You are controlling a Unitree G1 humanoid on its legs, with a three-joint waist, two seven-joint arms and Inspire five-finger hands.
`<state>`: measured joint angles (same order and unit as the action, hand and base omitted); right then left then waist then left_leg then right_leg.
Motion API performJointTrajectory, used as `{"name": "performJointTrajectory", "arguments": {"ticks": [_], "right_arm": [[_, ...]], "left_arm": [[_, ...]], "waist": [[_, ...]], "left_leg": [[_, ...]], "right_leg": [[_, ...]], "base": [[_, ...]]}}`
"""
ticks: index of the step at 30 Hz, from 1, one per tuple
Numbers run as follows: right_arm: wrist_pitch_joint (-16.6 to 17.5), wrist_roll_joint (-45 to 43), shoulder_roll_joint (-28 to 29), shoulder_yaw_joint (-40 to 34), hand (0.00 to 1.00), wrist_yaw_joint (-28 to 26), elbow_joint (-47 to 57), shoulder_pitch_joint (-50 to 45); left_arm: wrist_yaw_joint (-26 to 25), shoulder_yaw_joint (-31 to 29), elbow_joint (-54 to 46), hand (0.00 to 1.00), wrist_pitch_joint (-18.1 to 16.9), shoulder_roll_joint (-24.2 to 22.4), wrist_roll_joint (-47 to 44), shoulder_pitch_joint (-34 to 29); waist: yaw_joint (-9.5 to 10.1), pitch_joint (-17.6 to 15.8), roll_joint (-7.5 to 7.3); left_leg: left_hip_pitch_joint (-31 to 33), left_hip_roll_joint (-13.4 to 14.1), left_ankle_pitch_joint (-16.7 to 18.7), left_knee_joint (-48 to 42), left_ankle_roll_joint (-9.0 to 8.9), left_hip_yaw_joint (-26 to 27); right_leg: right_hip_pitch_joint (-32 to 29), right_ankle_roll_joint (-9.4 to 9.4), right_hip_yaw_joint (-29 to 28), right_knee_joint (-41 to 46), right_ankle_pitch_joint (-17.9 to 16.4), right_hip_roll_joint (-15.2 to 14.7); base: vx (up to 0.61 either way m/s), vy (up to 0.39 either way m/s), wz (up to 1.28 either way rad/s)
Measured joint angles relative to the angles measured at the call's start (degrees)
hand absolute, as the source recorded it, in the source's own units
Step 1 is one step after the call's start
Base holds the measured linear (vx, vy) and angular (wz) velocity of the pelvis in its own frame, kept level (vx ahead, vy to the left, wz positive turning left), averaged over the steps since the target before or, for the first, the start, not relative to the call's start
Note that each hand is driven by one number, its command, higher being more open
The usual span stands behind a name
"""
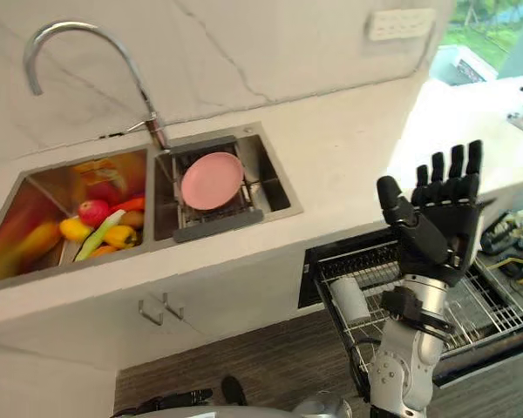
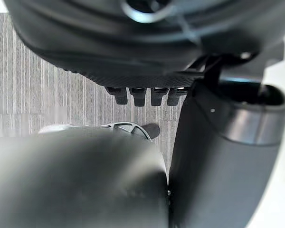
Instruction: Walk over to the sink, pick up the cup, carry it to the dishwasher, place the cup inside the dishwasher, then close the dishwasher door
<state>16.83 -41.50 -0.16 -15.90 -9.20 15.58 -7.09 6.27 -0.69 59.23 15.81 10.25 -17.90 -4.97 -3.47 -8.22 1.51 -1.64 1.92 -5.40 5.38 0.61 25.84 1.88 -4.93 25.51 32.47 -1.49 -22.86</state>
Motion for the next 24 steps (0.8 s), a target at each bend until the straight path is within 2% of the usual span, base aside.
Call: {"name": "performJointTrajectory", "arguments": {"ticks": [1,2,3,6,7,8,9,14,19,20,24], "right_arm": [[0.0,0.0,0.0,0.9,1.00,-0.1,-0.9,0.3],[-0.4,0.0,0.0,2.4,1.00,-0.3,-2.1,0.4],[-1.3,0.0,0.1,2.9,1.00,-0.2,-2.6,0.3],[-1.9,-0.1,-0.1,2.7,1.00,1.1,-2.6,0.3],[-1.8,0.0,0.0,2.6,1.00,1.5,-2.8,0.3],[-1.8,0.0,-0.5,1.2,1.00,2.0,-3.3,-0.1],[-1.8,-0.1,-0.6,-0.2,1.00,2.8,-4.5,-0.3],[-1.8,-3.5,-0.6,-1.6,1.00,3.4,-5.0,0.1],[-1.9,-3.1,-0.6,-0.7,1.00,3.4,-6.2,0.1],[-4.3,-1.6,-0.7,3.0,1.00,1.6,-8.4,-2.4],[-4.3,-1.6,-0.6,3.0,1.00,1.6,-8.5,-2.5]], "left_arm": [[-0.2,0.0,-0.5,1.00,0.0,0.4,-0.4,-0.3],[-1.1,0.1,-1.0,1.00,0.0,1.1,-1.0,-0.4],[-1.7,0.0,-1.3,1.00,0.0,1.5,-1.1,-0.3],[-2.2,0.0,-2.1,1.00,0.0,2.2,-0.7,-0.2],[-2.1,0.0,-2.2,1.00,0.0,2.6,-0.5,-0.2],[-1.8,0.0,-2.5,1.00,0.2,2.8,-0.3,0.1],[-1.4,-0.1,-2.6,1.00,0.5,2.7,-0.4,-0.2],[-1.1,0.1,-3.2,1.00,0.6,2.6,2.4,0.1],[-1.7,0.9,-3.2,1.00,0.7,2.6,2.4,0.3],[-1.7,0.8,-4.5,1.00,-0.6,1.3,6.8,-1.7],[-1.6,0.7,-4.5,1.00,-0.6,1.3,6.8,-1.9]], "waist": [[0.11,0.0,-0.43],[0.33,-0.4,-1.62],[0.55,-0.4,-2.35],[0.84,-1.0,-3.73],[0.65,-1.1,-5.00],[0.36,-1.4,-5.56],[1.15,-1.3,-5.25],[0.86,-1.1,-4.86],[0.76,-1.5,-4.36],[-0.59,-1.2,-2.81],[-0.53,-1.2,-2.86]], "left_leg": [[0.0,0.0,0.0,0.0,0.05,-0.6],[0.3,0.0,0.0,0.0,0.06,-2.4],[1.1,0.2,0.0,0.0,0.10,-4.3],[3.1,-0.5,0.1,0.0,0.18,-7.9],[3.0,-1.4,-0.2,-0.5,0.43,-8.2],[3.1,-1.6,-0.9,-2.3,1.23,-8.4],[1.9,-1.8,-1.8,-0.8,1.41,-8.7],[0.9,-1.7,-2.1,0.0,2.01,-9.6],[-0.1,-2.4,-1.4,0.1,2.42,-10.1],[-3.4,-4.4,2.7,0.1,3.26,-8.6],[-3.1,-4.5,2.6,0.1,3.07,-8.0]], "right_leg": [[-0.6,-0.87,-1.7,0.7,-2.8,1.0],[-1.3,-2.68,-5.0,-0.5,-7.8,4.8],[-2.1,-2.65,-7.8,-4.5,-10.8,9.0],[-4.1,-1.29,-13.4,-17.1,-11.4,15.8],[-4.6,0.21,-14.7,-18.5,-9.8,15.6],[-4.4,1.70,-13.9,-16.9,-8.6,15.0],[-3.1,1.54,-13.4,-17.2,-8.9,15.1],[0.7,1.39,-12.3,-22.2,-6.2,16.0],[2.6,1.02,-12.2,-23.6,-6.1,15.7],[5.1,-0.52,-15.4,-22.8,-6.4,14.0],[5.2,-0.10,-15.6,-24.0,-6.7,13.9]], "base": [[0.07,-0.025,0.48],[0.04,-0.078,0.61],[0.03,-0.100,0.67],[0.02,-0.098,0.75],[0.01,-0.078,0.89],[0.07,-0.071,0.64],[0.10,-0.066,0.50],[0.13,-0.022,0.07],[0.09,0.004,0.03],[0.00,0.000,0.00],[-0.03,-0.008,-0.08]]}}
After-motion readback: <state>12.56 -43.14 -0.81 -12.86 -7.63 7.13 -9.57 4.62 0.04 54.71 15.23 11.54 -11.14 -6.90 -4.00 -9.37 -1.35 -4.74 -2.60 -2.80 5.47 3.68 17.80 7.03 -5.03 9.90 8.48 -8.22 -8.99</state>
